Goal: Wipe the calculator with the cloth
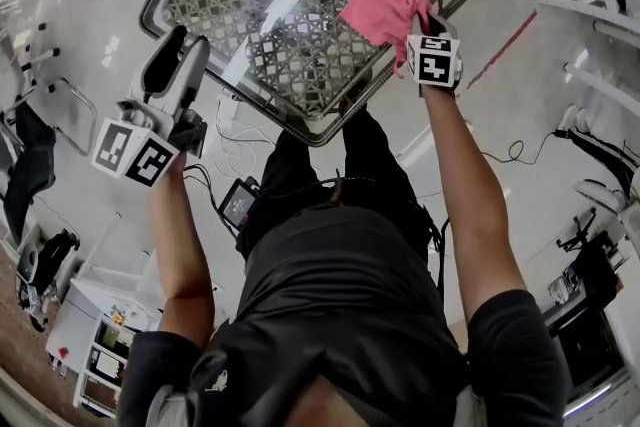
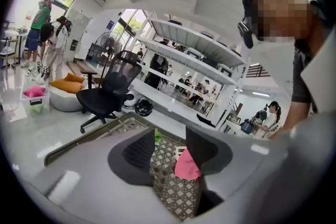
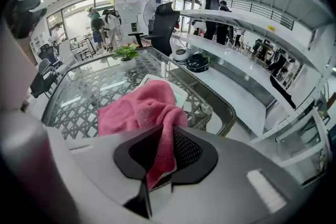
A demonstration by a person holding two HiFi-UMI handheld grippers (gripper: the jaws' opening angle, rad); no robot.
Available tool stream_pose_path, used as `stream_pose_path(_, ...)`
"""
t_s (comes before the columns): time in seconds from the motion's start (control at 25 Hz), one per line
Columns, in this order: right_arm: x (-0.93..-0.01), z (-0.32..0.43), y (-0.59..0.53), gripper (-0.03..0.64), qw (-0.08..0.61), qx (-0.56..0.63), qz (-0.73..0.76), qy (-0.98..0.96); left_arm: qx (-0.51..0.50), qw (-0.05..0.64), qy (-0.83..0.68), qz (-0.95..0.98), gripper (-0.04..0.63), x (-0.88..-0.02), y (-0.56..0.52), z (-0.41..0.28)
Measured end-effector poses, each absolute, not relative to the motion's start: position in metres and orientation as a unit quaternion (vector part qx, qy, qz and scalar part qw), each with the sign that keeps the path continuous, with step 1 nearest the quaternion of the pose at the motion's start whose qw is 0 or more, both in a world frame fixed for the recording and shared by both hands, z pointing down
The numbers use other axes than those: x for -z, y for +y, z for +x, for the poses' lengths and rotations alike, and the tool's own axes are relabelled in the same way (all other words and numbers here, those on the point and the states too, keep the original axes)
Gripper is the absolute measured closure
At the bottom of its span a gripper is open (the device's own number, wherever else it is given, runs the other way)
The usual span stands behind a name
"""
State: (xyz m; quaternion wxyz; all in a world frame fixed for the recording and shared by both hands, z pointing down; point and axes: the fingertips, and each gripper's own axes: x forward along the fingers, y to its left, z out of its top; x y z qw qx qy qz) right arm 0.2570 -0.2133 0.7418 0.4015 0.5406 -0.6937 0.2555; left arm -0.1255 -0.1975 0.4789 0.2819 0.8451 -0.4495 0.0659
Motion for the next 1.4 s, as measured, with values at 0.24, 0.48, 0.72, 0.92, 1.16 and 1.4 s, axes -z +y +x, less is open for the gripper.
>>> stream_pose_path(0.24, -0.752, 0.209, -0.196, 0.569, 0.417, -0.243, 0.498, -0.72, -0.064, 0.284, -0.453, 0.843, 0.374, -0.481, -0.198, -0.128)
stream_pose_path(0.48, -0.759, 0.163, -0.204, 0.569, 0.424, -0.223, 0.452, -0.752, -0.063, 0.287, -0.46, 0.838, 0.374, -0.486, -0.194, -0.135)
stream_pose_path(0.72, -0.753, 0.135, -0.241, 0.569, 0.43, -0.195, 0.427, -0.771, -0.062, 0.289, -0.468, 0.833, 0.374, -0.488, -0.191, -0.145)
stream_pose_path(0.92, -0.746, 0.142, -0.284, 0.569, 0.427, -0.175, 0.444, -0.768, -0.061, 0.291, -0.473, 0.83, 0.374, -0.491, -0.19, -0.15)
stream_pose_path(1.16, -0.737, 0.174, -0.312, 0.569, 0.433, -0.148, 0.462, -0.76, -0.064, 0.291, -0.472, 0.83, 0.374, -0.492, -0.191, -0.149)
stream_pose_path(1.4, -0.724, 0.218, -0.314, 0.569, 0.427, -0.146, 0.495, -0.742, -0.067, 0.289, -0.466, 0.834, 0.374, -0.491, -0.197, -0.142)
